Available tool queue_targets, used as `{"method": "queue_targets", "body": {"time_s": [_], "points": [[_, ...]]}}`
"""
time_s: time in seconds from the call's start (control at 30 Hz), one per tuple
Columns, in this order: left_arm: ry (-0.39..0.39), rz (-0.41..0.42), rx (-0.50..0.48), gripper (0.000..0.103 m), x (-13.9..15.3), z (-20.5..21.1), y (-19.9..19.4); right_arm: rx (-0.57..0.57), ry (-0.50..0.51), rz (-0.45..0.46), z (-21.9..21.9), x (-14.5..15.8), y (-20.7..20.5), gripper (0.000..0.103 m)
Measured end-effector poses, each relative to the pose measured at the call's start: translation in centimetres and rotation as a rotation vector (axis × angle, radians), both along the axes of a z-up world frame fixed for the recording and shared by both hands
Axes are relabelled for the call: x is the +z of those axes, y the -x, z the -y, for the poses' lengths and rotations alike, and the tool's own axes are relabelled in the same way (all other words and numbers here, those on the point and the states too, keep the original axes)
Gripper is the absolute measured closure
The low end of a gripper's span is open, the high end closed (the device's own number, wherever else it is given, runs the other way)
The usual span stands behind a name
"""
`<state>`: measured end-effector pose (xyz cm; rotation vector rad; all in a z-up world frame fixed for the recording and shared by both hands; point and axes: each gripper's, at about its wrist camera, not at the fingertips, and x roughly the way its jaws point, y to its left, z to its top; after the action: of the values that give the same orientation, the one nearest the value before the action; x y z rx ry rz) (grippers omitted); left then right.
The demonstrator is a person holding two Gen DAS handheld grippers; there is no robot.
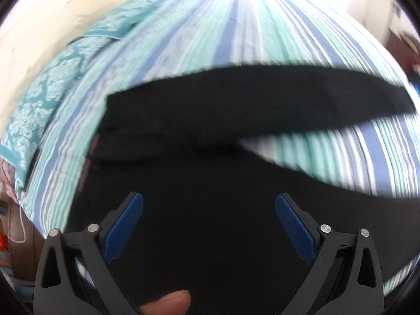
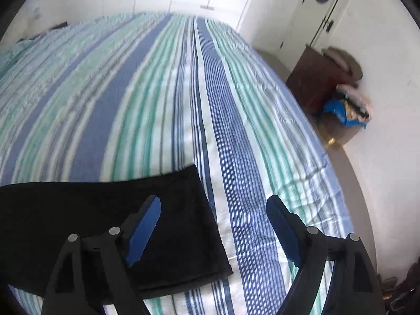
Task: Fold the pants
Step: 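Lift the held leg over onto the other leg and open the right tool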
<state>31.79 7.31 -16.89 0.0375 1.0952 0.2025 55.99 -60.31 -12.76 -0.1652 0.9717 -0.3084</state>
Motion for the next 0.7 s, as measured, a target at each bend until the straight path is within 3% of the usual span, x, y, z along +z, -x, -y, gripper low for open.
{"method": "queue_targets", "body": {"time_s": [0.07, 0.13, 0.23, 0.27, 0.37, 0.53, 0.57, 0.7], "points": [[-0.009, 0.017, 0.037, 0.001, -0.5, -2.8, -2.2, 0.070, -0.040, 0.036, -2.5, 1.7, 1.5, 0.016], [-0.079, 0.006, 0.063, 0.002, -2.5, -5.7, -5.0, 0.136, -0.091, 0.041, -5.2, 2.4, 3.1, 0.016], [-0.213, -0.117, 0.175, 0.000, -7.0, -10.1, -7.4, 0.252, -0.202, 0.025, -10.8, 3.4, 7.5, 0.016], [-0.193, -0.133, 0.223, 0.000, -7.6, -11.9, -7.5, 0.295, -0.252, 0.015, -13.0, 3.6, 9.7, 0.016], [-0.111, -0.093, 0.318, 0.002, -5.2, -14.8, -5.5, 0.376, -0.334, -0.015, -17.6, 4.3, 15.8, 0.016], [-0.048, -0.038, 0.239, 0.002, -1.7, -13.4, 1.6, 0.407, -0.382, -0.057, -20.3, 3.2, 27.9, 0.003], [-0.040, -0.049, 0.193, 0.002, -2.0, -11.9, 3.4, 0.395, -0.391, -0.075, -20.6, 2.2, 30.9, 0.003], [-0.001, -0.100, 0.083, 0.002, -5.2, -7.4, 7.1, 0.334, -0.390, -0.128, -20.9, -2.4, 36.5, 0.003]]}}
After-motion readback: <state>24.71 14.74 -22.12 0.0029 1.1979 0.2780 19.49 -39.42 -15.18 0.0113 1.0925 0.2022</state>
